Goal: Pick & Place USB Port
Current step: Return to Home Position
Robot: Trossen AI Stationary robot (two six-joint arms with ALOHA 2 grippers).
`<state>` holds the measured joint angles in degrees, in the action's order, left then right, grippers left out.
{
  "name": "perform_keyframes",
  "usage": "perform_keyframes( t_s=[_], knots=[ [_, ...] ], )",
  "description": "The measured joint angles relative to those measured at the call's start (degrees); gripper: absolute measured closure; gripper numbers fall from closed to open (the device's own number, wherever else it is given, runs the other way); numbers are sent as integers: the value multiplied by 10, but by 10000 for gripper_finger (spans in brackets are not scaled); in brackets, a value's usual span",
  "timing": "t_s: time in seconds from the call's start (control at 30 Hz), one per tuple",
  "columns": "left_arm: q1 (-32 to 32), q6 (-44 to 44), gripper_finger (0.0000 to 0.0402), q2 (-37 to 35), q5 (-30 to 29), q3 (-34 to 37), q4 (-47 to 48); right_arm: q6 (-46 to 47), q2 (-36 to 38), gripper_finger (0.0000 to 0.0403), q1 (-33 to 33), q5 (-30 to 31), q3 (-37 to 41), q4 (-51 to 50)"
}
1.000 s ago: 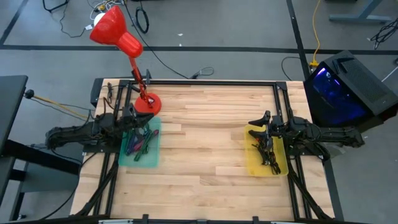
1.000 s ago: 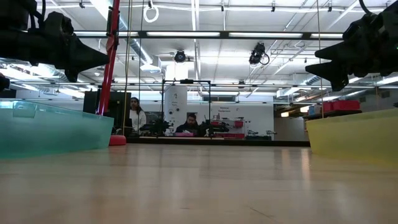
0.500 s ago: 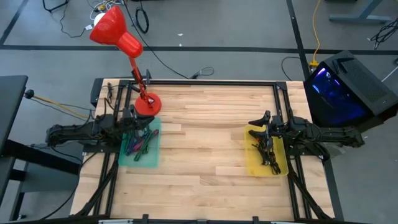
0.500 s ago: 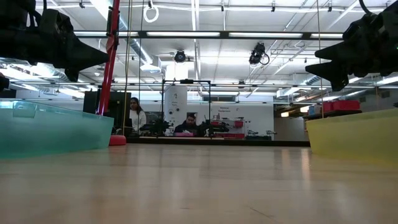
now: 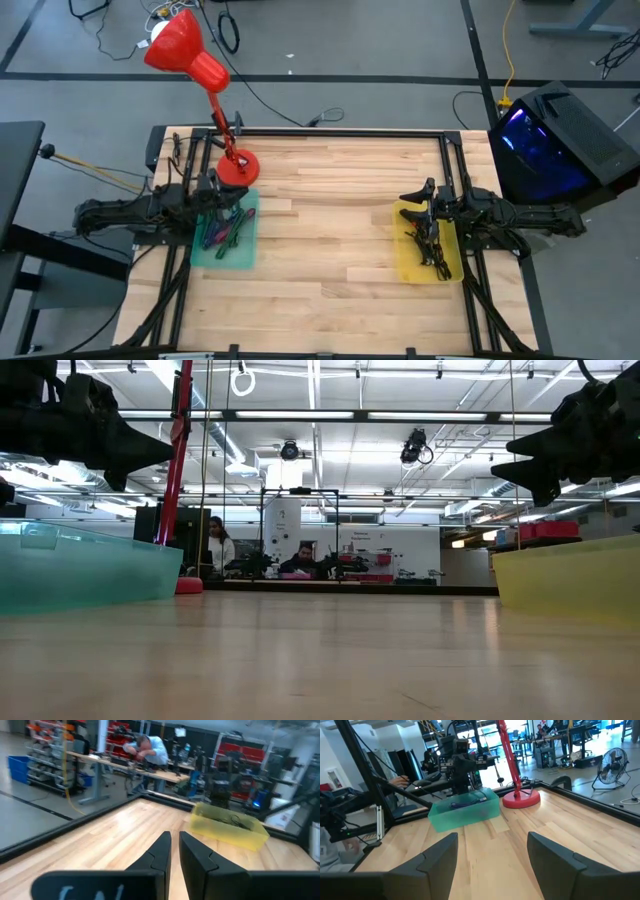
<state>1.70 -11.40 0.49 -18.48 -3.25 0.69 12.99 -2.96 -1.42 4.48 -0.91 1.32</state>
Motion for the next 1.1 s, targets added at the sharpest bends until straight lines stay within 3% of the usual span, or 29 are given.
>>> perform_keyframes(
  t_s=[1.1],
  knots=[
    [-23,0,360,4,7,0,1,0,0,162,0,0,0,0]
  ],
)
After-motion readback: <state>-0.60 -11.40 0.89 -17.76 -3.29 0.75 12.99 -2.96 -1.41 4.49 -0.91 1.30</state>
